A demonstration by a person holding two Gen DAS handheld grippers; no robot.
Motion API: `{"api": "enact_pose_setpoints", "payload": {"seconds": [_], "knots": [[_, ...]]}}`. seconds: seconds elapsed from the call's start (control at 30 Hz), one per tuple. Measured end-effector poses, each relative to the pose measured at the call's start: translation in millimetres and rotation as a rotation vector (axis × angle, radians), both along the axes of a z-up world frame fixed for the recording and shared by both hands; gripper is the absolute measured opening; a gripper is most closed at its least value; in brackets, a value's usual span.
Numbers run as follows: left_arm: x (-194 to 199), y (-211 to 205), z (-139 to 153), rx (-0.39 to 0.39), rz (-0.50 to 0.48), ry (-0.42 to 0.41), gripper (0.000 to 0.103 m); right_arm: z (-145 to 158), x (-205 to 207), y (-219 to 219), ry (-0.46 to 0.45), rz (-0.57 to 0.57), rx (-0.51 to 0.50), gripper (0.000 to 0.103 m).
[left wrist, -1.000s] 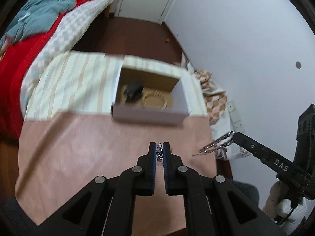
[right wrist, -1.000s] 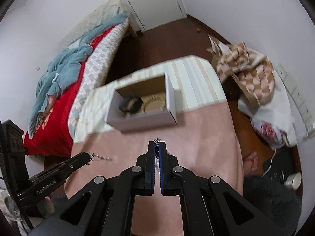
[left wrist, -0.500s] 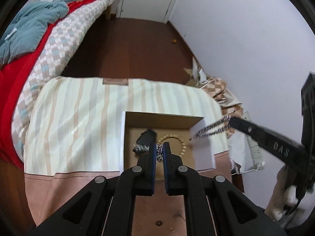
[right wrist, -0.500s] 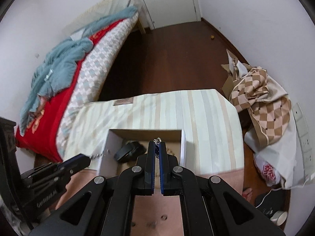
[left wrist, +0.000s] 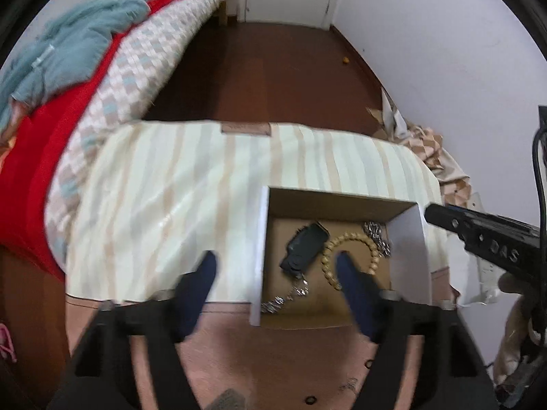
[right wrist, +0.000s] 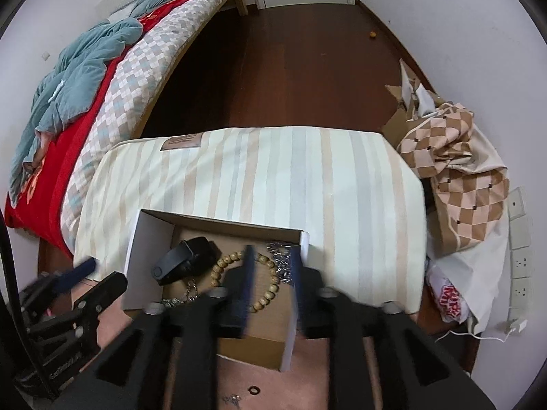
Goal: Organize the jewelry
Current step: 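Carry both silver chains into the white box and open both tools, then lift both open tools out of the box back over the table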
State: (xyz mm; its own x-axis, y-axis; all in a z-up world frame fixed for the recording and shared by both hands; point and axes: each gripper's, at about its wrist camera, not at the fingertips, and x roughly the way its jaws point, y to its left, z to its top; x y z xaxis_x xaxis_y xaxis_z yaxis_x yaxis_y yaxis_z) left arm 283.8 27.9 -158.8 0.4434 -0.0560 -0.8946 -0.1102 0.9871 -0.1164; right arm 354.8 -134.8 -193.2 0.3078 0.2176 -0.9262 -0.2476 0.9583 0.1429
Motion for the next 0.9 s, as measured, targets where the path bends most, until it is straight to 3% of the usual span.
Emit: {"api": "enact_pose_setpoints", "payload": {"seconds": [0.1, 0.13, 0.17, 0.2, 0.27, 0.57, 0.9], "knots": [[-5.5, -0.2, 5.2, 0.056, 0.006, -0.022, 0.086, 5.2, -16.8, -1.9, -0.029, -0.005, -0.045, 0.055], [-7.8, 0.0, 6.1, 0.073, 0.008, -0.029, 0.097, 6.1, -21.5, -2.1, -0.038, -0.007, -0.061, 0.060], [-11.1, 0.5, 6.8, 0.088, 0.011, -0.038, 0.102, 5.8, -29.6, -2.6, -0.051, -0.012, -0.090, 0.074], [-13.5, 0.8, 7.3, 0.099, 0.015, -0.045, 0.103, 5.0, -35.2, -3.1, -0.056, -0.017, -0.105, 0.088], [-18.6, 1.6, 6.9, 0.123, 0.026, -0.045, 0.103, 1.7, -48.0, -5.6, -0.059, -0.035, -0.121, 0.098], [-40.8, 3.4, 8.7, 0.189, 0.053, -0.055, 0.103, 0.6, -82.1, -14.1, -0.092, -0.098, -0.150, 0.102], [-81.2, -6.2, 43.6, 0.227, 0.063, -0.133, 0.103, 43.3, -121.0, -17.3, -0.194, -0.119, -0.143, 0.102]]}}
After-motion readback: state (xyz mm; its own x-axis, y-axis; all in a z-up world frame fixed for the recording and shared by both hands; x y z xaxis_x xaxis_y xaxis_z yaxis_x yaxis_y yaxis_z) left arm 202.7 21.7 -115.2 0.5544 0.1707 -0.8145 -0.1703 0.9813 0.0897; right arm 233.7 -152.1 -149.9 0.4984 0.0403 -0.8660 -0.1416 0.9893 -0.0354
